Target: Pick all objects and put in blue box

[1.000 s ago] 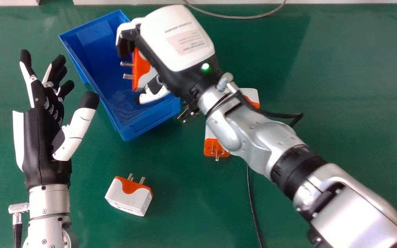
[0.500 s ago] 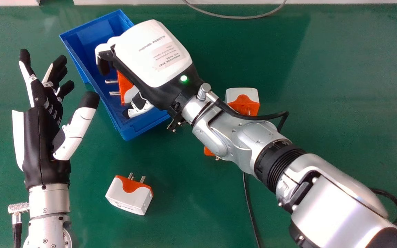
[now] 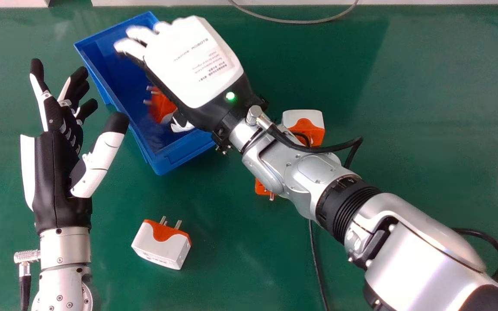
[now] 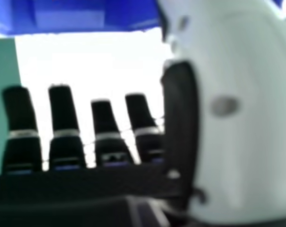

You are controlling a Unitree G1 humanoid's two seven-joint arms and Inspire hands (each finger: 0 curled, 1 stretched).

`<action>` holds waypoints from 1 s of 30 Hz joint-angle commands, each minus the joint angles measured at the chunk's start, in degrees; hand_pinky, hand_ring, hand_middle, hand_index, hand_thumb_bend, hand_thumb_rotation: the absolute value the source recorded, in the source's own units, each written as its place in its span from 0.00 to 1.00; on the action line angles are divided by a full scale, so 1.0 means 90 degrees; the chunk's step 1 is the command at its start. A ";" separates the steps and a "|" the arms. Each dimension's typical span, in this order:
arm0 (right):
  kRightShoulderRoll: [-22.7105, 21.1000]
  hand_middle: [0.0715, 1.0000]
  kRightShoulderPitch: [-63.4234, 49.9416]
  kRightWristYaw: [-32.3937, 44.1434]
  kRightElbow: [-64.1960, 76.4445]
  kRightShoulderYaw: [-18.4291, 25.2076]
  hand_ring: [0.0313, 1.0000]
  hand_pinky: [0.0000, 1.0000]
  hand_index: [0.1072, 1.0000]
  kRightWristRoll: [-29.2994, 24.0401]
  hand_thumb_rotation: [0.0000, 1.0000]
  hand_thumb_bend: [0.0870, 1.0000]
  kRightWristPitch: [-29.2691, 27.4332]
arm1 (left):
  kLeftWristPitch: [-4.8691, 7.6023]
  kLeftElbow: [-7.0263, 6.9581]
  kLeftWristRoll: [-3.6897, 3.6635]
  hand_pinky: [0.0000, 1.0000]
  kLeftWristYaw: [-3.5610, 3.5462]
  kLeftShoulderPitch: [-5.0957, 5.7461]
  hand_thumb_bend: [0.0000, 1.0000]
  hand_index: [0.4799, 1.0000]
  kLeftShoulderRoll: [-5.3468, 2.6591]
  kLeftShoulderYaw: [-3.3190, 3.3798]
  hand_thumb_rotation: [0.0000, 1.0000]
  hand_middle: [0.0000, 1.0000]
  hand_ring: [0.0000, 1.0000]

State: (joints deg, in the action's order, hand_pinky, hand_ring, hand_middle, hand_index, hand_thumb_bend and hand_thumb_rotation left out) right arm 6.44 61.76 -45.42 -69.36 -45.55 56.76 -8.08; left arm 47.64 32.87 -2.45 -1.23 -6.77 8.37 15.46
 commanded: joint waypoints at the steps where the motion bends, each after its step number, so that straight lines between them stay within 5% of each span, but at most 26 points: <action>1: -0.0008 1.00 0.0060 -0.0204 0.0216 0.0024 1.00 0.99 0.99 -0.0024 0.22 0.98 0.0002 | 0.0165 -0.0052 -0.0079 0.87 0.0000 -0.0046 0.85 0.83 0.0089 0.0008 0.62 0.92 0.92; 3: -0.0035 1.00 0.0025 -0.0288 0.0265 0.0035 1.00 1.00 1.00 -0.0030 0.25 0.99 0.0023 | 0.0159 -0.0063 -0.0059 0.88 0.0010 -0.0043 0.85 0.83 0.0093 0.0008 0.63 0.92 0.92; 10: -0.0341 1.00 -0.0425 -0.0321 0.1198 0.0419 1.00 1.00 1.00 -0.0290 0.29 1.00 0.0030 | 0.0167 -0.0086 -0.0208 0.88 -0.0064 -0.0035 0.85 0.83 0.0027 -0.0014 0.61 0.92 0.93; 15: -0.0873 1.00 -0.1656 0.0262 0.3425 0.0993 1.00 1.00 1.00 -0.0600 0.35 1.00 0.0329 | 0.0114 -0.0109 -0.0425 0.88 -0.0177 -0.0023 0.86 0.83 -0.0028 -0.0046 0.60 0.92 0.93; 20: -0.1220 1.00 -0.3351 0.1924 0.6220 0.1434 1.00 1.00 1.00 -0.0639 0.37 1.00 0.1515 | 0.0135 -0.0075 -0.0485 0.88 -0.0231 -0.0035 0.85 0.83 -0.0018 -0.0044 0.58 0.92 0.93; 26: -0.1603 1.00 -0.4754 0.5879 0.9112 0.1369 1.00 1.00 1.00 0.0386 0.39 1.00 0.4018 | 0.0147 -0.0074 -0.0506 0.89 -0.0308 -0.0051 0.83 0.84 -0.0001 -0.0056 0.57 0.92 0.93; 30: -0.1875 1.00 -0.4939 0.7202 0.9536 0.1343 1.00 1.00 1.00 0.0666 0.36 1.00 0.4487 | 0.0144 -0.0043 -0.0680 0.90 -0.0485 -0.0085 0.82 0.85 -0.0003 -0.0071 0.57 0.93 0.94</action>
State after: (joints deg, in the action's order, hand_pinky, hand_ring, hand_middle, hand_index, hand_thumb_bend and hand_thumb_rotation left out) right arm -9.09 18.42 8.06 6.27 -34.03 58.33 26.83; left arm 47.84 32.99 -6.97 -4.33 -6.98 7.68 14.88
